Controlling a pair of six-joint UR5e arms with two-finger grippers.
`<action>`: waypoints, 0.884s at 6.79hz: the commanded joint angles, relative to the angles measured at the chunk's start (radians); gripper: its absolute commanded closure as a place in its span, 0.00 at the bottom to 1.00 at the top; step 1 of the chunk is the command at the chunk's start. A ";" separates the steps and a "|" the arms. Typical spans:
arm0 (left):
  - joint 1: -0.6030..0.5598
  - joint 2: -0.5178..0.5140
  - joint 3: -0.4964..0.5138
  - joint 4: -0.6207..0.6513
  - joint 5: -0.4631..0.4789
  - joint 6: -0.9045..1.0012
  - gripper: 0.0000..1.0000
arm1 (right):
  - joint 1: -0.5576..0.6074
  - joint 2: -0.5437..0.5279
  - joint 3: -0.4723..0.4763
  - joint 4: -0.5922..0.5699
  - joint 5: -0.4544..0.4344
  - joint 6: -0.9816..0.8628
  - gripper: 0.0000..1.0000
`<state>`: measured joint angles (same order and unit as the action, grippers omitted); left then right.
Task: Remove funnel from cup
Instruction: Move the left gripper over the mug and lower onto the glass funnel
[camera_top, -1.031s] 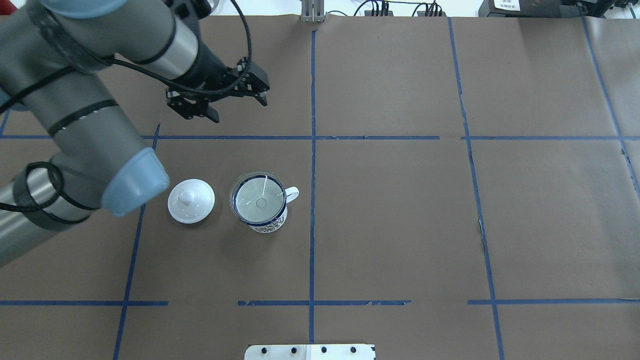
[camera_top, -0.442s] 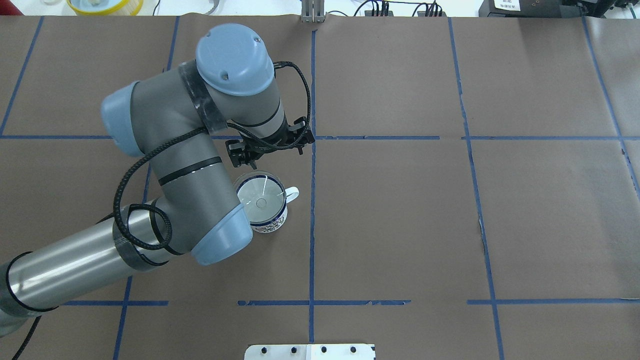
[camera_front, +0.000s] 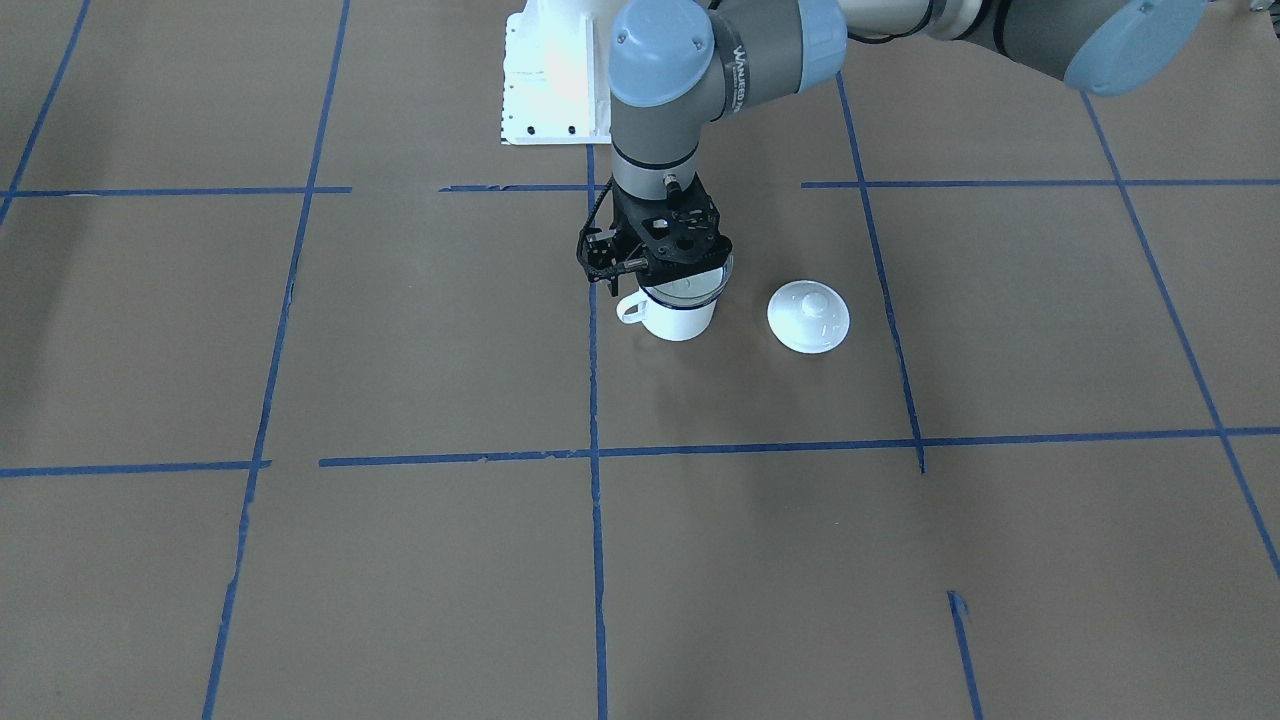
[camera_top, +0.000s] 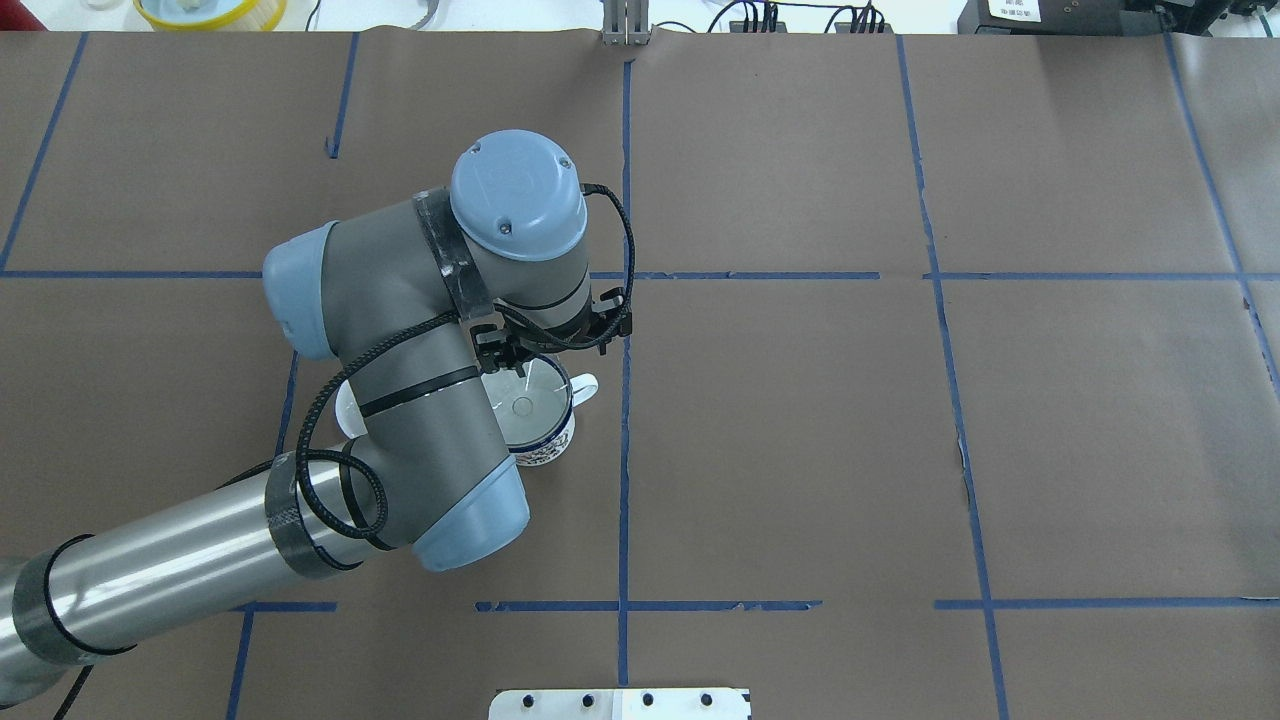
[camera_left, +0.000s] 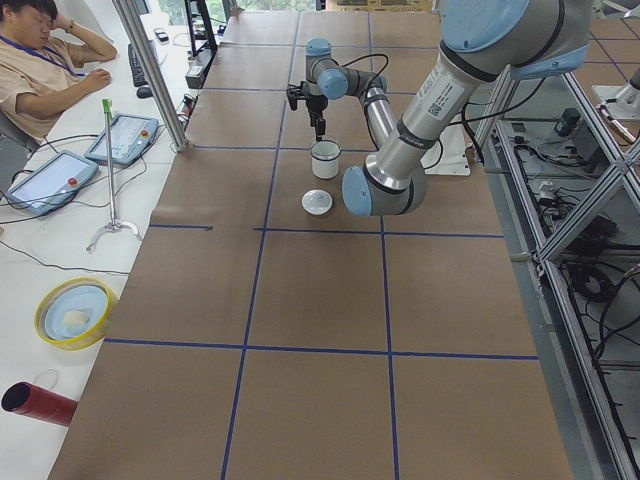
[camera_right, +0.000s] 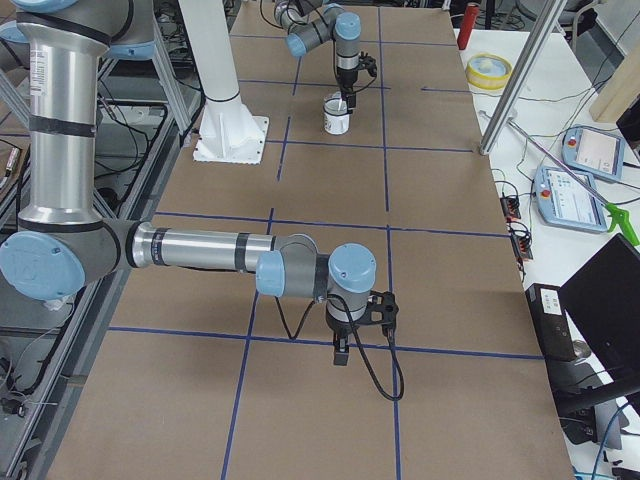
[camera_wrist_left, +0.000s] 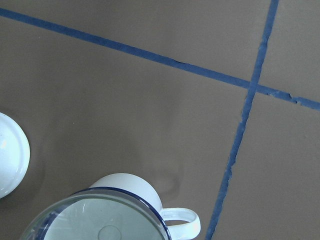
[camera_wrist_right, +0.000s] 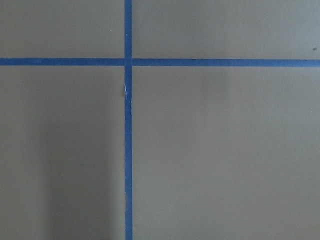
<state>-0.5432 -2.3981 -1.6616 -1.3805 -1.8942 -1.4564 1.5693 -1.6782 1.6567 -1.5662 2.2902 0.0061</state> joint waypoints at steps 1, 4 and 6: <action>0.025 0.007 0.006 -0.005 -0.002 0.004 0.17 | 0.000 0.000 0.000 0.000 0.000 0.000 0.00; 0.025 0.004 0.000 -0.005 -0.002 0.005 0.97 | 0.000 0.000 0.000 0.000 0.000 0.000 0.00; 0.025 0.000 -0.010 0.000 0.001 0.007 1.00 | 0.000 0.000 0.000 0.000 0.000 0.000 0.00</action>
<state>-0.5186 -2.3963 -1.6672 -1.3833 -1.8946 -1.4501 1.5693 -1.6782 1.6567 -1.5662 2.2902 0.0061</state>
